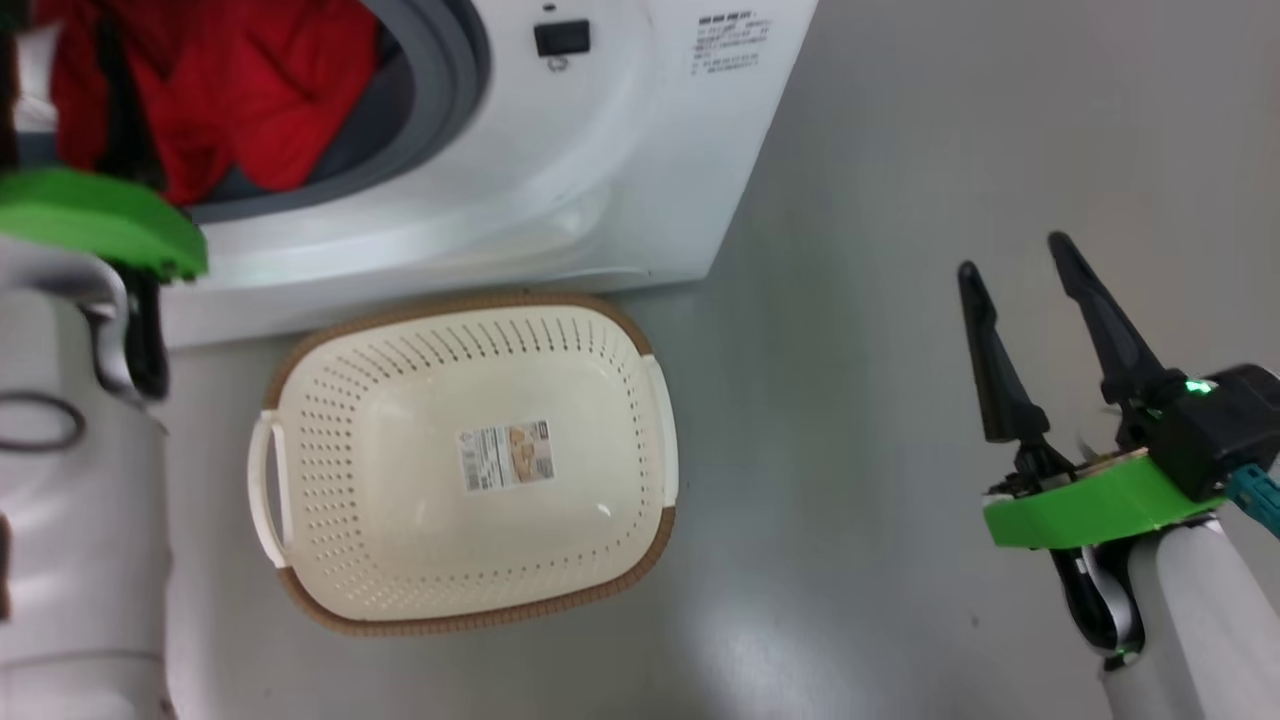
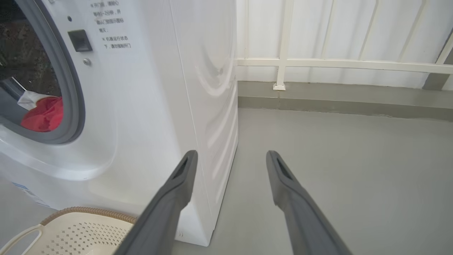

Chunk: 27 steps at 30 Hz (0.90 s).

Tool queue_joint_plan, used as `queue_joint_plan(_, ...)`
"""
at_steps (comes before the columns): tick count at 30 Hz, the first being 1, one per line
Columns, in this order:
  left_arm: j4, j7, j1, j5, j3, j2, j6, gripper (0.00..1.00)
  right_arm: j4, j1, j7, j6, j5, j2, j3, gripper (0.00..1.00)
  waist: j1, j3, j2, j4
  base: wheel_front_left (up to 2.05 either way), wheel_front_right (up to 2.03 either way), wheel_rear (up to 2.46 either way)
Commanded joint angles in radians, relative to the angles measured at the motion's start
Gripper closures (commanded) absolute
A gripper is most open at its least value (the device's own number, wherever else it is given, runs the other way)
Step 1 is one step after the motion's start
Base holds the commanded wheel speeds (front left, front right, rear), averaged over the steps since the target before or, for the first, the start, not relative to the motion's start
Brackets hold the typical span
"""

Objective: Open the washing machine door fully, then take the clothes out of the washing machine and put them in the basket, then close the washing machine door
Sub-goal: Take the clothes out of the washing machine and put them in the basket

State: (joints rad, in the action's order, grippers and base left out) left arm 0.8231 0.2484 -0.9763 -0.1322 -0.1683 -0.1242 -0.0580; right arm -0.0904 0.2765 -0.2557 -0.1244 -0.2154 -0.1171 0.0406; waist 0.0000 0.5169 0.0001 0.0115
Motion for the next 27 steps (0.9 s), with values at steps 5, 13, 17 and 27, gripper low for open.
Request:
queue_joint_plan(5, 0.12, -0.043, -0.107, 0.03, -0.011, -0.101, 0.056, 0.0, 0.007, 0.033, -0.006, -0.006, 0.0, 0.006, 0.063, 0.0, 0.0, 0.073, -0.0001, -0.037, 0.0, 0.0, 0.0)
queue_joint_plan(13, 0.284, -0.172, -0.207, 0.085, 0.041, -0.175, 0.098, 0.0, -0.015, 0.045, -0.006, -0.006, -0.03, 0.018, 0.101, 0.0, 0.0, 0.08, -0.0001, -0.091, 0.0, 0.0, 0.0)
queue_joint_plan(17, 0.331, -0.221, -0.236, 0.107, 0.061, -0.206, 0.127, 0.0, -0.024, 0.05, -0.006, -0.006, -0.044, 0.023, 0.114, 0.0, 0.0, 0.088, -0.0001, -0.116, 0.0, 0.0, 0.0)
queue_joint_plan(27, 0.401, -0.293, -0.262, 0.123, 0.092, -0.242, 0.159, 0.0, -0.032, 0.045, -0.006, -0.006, -0.053, 0.038, 0.121, 0.0, 0.0, 0.1, -0.0001, -0.139, 0.0, 0.0, 0.0)
